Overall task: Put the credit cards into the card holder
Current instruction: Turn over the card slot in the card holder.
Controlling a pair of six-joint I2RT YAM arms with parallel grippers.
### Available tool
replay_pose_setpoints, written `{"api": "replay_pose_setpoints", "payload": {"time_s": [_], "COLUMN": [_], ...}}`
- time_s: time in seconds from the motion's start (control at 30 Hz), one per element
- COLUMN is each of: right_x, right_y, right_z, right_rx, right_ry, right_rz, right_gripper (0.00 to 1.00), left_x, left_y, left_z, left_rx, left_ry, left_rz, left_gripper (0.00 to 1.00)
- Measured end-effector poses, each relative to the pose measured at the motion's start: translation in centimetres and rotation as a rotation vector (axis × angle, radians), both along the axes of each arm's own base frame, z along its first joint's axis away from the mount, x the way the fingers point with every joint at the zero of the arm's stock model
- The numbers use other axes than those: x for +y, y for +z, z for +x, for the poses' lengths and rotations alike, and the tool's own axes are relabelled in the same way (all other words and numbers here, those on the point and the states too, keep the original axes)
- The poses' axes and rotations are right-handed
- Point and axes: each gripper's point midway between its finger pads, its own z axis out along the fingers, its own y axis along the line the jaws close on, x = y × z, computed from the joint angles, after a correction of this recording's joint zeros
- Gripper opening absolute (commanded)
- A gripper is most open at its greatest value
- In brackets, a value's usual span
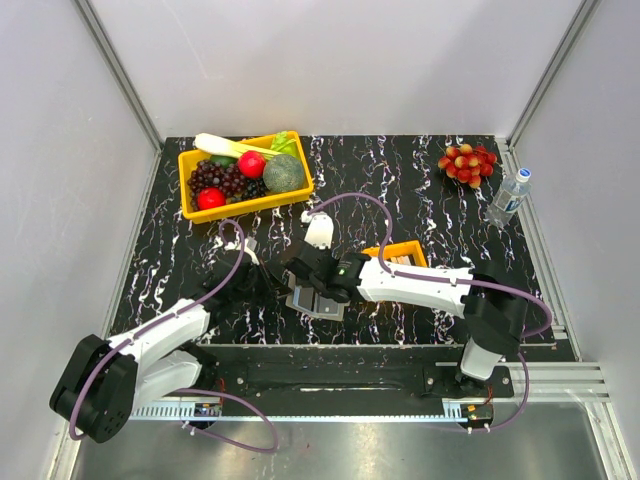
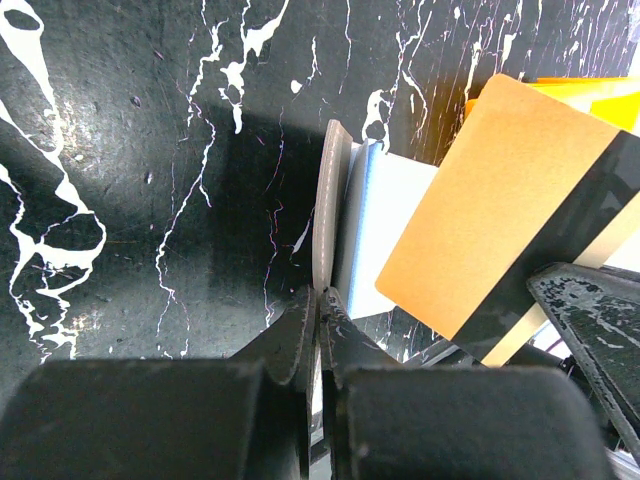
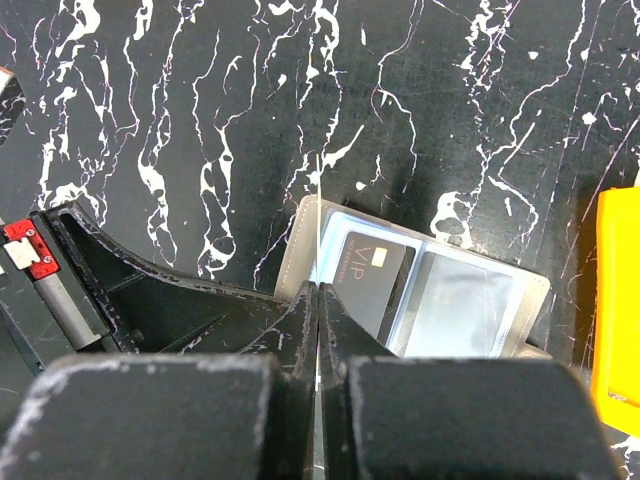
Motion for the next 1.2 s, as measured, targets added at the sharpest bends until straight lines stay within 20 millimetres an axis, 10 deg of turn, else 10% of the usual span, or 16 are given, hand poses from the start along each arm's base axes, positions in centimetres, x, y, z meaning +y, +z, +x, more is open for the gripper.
{"api": "replay_pose_setpoints", "payload": {"time_s": [1.2], "right_x": [0.3], "right_y": [-0.7], "right_z": [0.0], "right_rx": [0.008], "right_ry": [0.005], "right_rz": [-0.004], "right_gripper": [0.0], "left_x": [0.0], "left_y": [0.3], "left_z": [0.0], "left_rx": [-0.008], "left_ry": [0.0], "left_rz": [-0.005], "left_gripper": [0.0]}}
